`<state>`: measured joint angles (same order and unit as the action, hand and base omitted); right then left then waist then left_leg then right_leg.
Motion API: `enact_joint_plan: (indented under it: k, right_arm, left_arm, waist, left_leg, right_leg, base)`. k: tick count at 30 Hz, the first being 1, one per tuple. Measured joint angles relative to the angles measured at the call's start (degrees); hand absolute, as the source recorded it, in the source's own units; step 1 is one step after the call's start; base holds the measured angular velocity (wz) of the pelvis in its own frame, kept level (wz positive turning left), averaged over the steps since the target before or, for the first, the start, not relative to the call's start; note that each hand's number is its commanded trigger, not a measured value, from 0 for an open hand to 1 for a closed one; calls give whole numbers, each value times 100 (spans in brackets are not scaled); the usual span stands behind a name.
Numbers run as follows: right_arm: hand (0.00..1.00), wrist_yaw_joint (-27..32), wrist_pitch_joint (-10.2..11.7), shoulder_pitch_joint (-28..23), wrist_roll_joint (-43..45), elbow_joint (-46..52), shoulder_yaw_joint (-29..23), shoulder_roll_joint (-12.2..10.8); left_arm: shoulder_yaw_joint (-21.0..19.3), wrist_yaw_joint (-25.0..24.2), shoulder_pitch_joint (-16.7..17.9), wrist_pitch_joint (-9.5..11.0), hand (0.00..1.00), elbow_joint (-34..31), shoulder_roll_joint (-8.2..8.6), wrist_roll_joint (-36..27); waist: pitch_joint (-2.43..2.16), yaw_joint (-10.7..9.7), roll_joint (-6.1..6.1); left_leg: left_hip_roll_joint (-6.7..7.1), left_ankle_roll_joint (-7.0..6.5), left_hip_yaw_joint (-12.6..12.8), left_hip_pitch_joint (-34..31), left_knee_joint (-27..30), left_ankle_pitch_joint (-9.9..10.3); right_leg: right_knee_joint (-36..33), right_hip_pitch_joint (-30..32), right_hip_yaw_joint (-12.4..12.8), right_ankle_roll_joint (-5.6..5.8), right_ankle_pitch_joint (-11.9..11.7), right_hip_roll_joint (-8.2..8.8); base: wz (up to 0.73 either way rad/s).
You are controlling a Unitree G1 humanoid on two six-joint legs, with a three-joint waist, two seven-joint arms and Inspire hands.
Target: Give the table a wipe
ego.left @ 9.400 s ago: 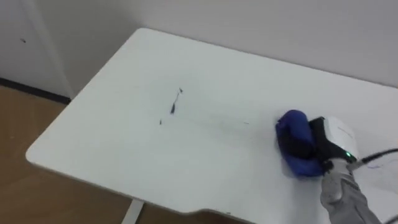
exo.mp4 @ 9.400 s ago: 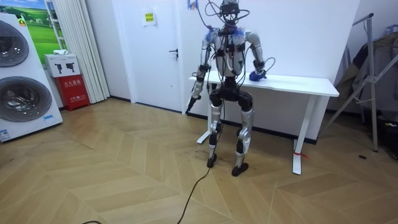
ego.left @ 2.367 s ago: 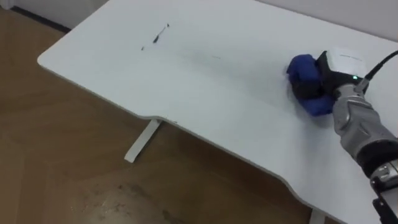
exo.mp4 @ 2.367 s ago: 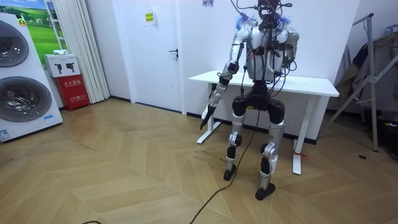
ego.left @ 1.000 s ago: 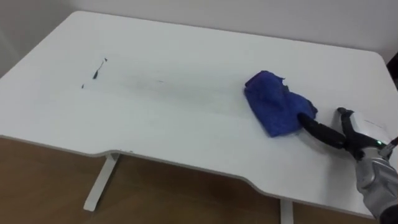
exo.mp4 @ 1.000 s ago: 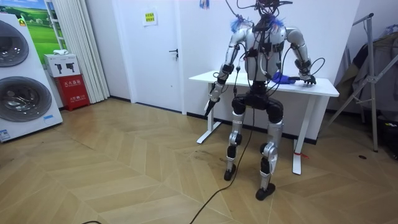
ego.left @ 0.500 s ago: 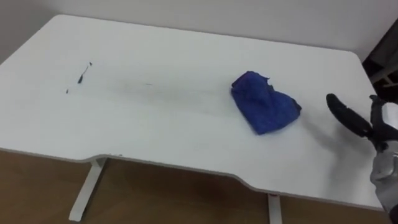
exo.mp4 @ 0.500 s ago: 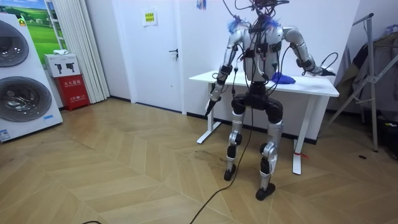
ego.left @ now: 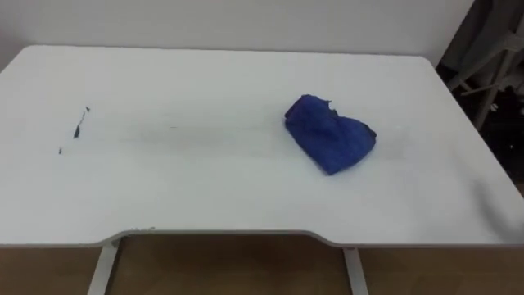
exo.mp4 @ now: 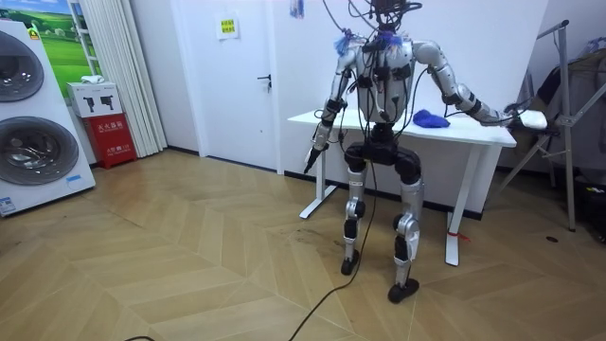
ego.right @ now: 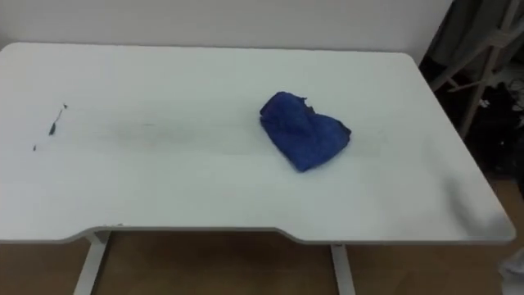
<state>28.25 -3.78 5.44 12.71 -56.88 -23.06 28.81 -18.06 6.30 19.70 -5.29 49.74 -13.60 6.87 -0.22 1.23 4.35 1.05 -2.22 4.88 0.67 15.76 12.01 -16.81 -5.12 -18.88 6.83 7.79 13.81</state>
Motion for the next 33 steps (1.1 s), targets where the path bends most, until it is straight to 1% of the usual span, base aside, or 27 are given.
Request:
enact_joint_plan:
  k: [1,2,3,5,6,7,8,9,10,11,12,14,16,18,19,20,21,22,23,24,25,27,28,30,32,33]
  right_arm:
    - [0,7,0,-26,-108,-52,-82,0]
    - [0,79,-5,-62,-350,-156,-181,1]
    - [0,127,-4,-125,-524,-314,-284,2]
    - [0,132,-13,-303,-857,-490,-315,0]
    - [0,132,-11,-398,-1085,-613,-315,0]
    - [0,132,-10,-446,-1184,-667,-319,-2]
    - [0,133,-10,-504,-1361,-808,-355,-9]
    - [0,139,-9,-617,-1541,-881,-439,-30]
    - [0,140,-2,-661,-1589,-926,-530,-50]
    - [0,157,-1,-728,-1707,-1047,-709,-73]
    - [0,161,0,-831,-1826,-1086,-854,-112]
    - [0,157,0,-979,-1982,-1192,-856,-198]
    - [0,120,-31,-1123,-2077,-1306,-857,-324]
    - [0,3,-101,-1256,-2136,-1479,-857,-439]
    - [0,-78,-128,-1400,-2132,-1484,-833,-570]
    - [0,-145,-128,-1519,-2108,-1487,-729,-727]
    - [0,-253,-136,-1617,-2113,-1516,-612,-919]
    - [0,-311,-137,-1645,-2108,-1572,-510,-1001]
    - [0,-428,-148,-1692,-2106,-1704,-323,-1164]
    - [0,-569,-217,-1745,-2088,-1746,-70,-1311]
    - [0,-639,-245,-1761,-1998,-1745,50,-1382]
    - [0,-863,-290,-1761,-1429,-1748,436,-1627]
    - [0,-905,-307,-1744,-1339,-1748,516,-1663]
    - [0,-1065,-338,-1644,-1079,-1753,829,-1727]
    - [0,-1088,-337,-1587,-861,-1733,996,-1792]
    - [0,-1091,-348,-1564,-693,-1677,1120,-1838]
  left_arm:
    - [-2,28,20,0,0,-29,0,-14]
    - [-1,75,50,1,0,-34,1,-66]
    - [-1,90,71,1,0,-35,1,-68]
    - [-1,98,30,7,0,-31,4,-56]
    - [0,99,27,30,0,-21,23,-62]
    - [0,100,30,33,0,-18,37,-65]
    - [-2,102,43,33,0,-9,74,-79]
    - [-3,102,45,33,0,-4,119,-118]
    - [-6,102,50,34,0,3,142,-118]
    - [-38,102,62,43,0,22,200,-119]
    - [-38,102,90,46,0,29,240,-118]
    - [-37,109,152,50,0,40,255,-118]
    - [-38,109,165,53,0,111,273,-115]
    - [-47,97,181,53,0,194,287,-90]
    - [-109,97,191,53,0,238,322,-48]
    - [-166,98,182,59,0,351,343,19]
    - [-168,100,186,58,0,440,362,20]
    - [-152,105,190,59,0,494,371,16]
    - [-70,107,174,57,0,642,377,12]
    - [57,107,133,53,0,736,398,26]
    - [126,107,123,52,0,800,406,50]
    - [158,109,73,36,0,1002,503,168]
    - [168,110,53,31,0,1017,536,175]
    - [268,189,22,28,0,1019,655,298]
    - [320,233,-14,28,0,996,698,413]
    - [366,272,-117,21,0,997,721,421]
  waist:
    - [4,-37,17]
    - [9,-102,26]
    - [12,-121,30]
    - [14,-119,49]
    - [40,-117,68]
    - [38,-116,34]
    - [20,-122,35]
    - [15,-127,0]
    - [16,-131,-7]
    - [26,-149,-21]
    - [29,-201,-64]
    - [29,-252,-100]
    - [28,-249,-112]
    - [25,-235,-99]
    - [29,-234,-102]
    - [28,-235,-108]
    - [20,-236,-85]
    - [26,-237,-79]
    - [26,-240,-80]
    - [19,-228,-119]
    - [20,-230,-129]
    - [25,-235,-202]
    - [21,-225,-229]
    - [19,-175,-346]
    - [24,-130,-413]
    - [26,-105,-436]
  left_leg:
    - [4,-4,6,-3,2,2]
    - [0,-5,23,-5,0,9]
    - [-21,10,48,-2,4,25]
    - [-46,42,63,-1,3,55]
    - [-69,65,72,1,7,75]
    - [-82,77,85,0,13,85]
    - [-102,96,109,-2,11,98]
    - [-125,113,108,2,15,106]
    - [-130,120,102,4,15,110]
    - [-141,133,94,18,9,118]
    - [-146,137,90,41,-8,119]
    - [-153,151,76,52,-20,127]
    - [-160,158,75,66,-31,129]
    - [-165,168,74,116,-54,137]
    - [-165,168,72,142,-59,144]
    - [-167,168,64,144,-39,161]
    - [-171,169,65,168,-33,169]
    - [-171,170,66,192,-35,173]
    - [-174,170,55,233,-27,185]
    - [-182,171,39,265,-24,196]
    - [-186,175,37,267,-18,200]
    - [-189,180,24,253,4,204]
    - [-188,181,18,252,2,204]
    - [-179,175,-25,267,-3,196]
    - [-183,181,-76,272,-8,192]
    - [-183,189,-106,262,-6,185]
  right_leg:
    - [37,-6,40,12,-7,-6]
    - [99,-18,128,50,-31,-30]
    - [212,-83,174,68,-62,-75]
    - [380,-154,189,67,-72,-126]
    - [465,-183,236,67,-72,-162]
    - [496,-191,277,67,-72,-187]
    - [544,-238,359,68,-71,-219]
    - [573,-250,383,68,-72,-251]
    - [612,-270,389,68,-72,-263]
    - [647,-292,389,68,-72,-281]
    - [673,-307,379,68,-72,-289]
    - [722,-319,313,72,-69,-300]
    - [717,-323,314,84,-61,-306]
    - [701,-375,321,84,-61,-313]
    - [695,-403,323,83,-62,-314]
    - [695,-414,333,83,-61,-316]
    - [696,-435,353,83,-62,-320]
    - [696,-452,373,83,-62,-321]
    - [701,-490,388,84,-61,-325]
    - [698,-489,392,84,-61,-327]
    - [695,-492,393,84,-61,-328]
    - [697,-493,399,84,-61,-336]
    - [699,-490,398,84,-61,-339]
    - [715,-497,369,85,-61,-352]
    - [716,-541,382,89,-57,-379]
    - [717,-548,376,91,-54,-391]
  base:
    - [-7]
    - [-7]
    - [-8]
    - [-8]
    - [-10]
    - [-12]
    - [-10]
    - [-7]
    - [-3]
    - [0]
    - [0]
    - [0]
    - [-5]
    - [-6]
    - [0]
    - [0]
    - [0]
    - [0]
    - [0]
    - [0]
    - [-4]
    - [0]
    - [-3]
    - [-5]
    - [2]
    - [4]
